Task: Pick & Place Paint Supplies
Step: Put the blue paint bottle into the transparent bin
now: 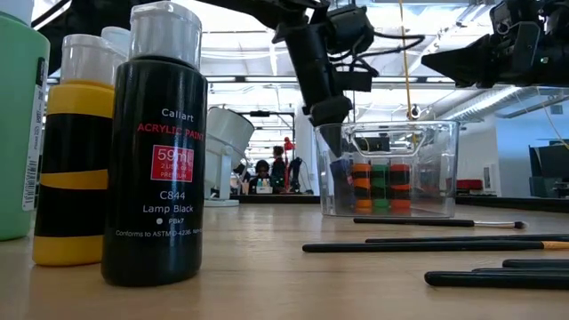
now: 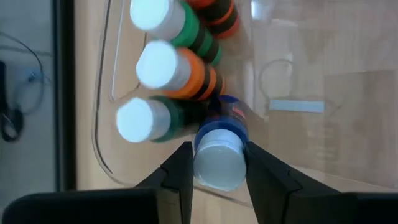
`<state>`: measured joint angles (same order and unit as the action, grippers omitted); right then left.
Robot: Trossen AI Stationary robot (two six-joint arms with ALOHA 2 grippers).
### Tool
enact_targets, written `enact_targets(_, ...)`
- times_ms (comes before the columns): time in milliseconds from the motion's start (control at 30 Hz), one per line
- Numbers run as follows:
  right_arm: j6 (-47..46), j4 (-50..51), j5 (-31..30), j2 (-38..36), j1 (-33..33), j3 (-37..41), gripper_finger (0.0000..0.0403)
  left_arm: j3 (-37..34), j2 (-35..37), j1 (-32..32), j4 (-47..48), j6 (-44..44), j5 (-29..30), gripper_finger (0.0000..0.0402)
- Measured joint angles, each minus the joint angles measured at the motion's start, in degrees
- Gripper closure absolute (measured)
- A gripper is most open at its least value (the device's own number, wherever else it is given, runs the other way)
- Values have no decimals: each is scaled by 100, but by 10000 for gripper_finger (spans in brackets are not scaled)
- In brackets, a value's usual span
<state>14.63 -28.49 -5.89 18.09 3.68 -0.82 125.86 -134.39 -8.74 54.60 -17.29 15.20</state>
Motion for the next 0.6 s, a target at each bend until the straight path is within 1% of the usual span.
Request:
enact_targets(100,0,2,2,0,0,-2,399,0,6,38,-151,-303,37,284)
enact_targets(300,0,2,2,0,0,0,399,0,9,106,-576,-562,46,262)
enact_targets(600,-38,52,2,-2,0,0,399,0,9,-17,-541,-360,-15,276)
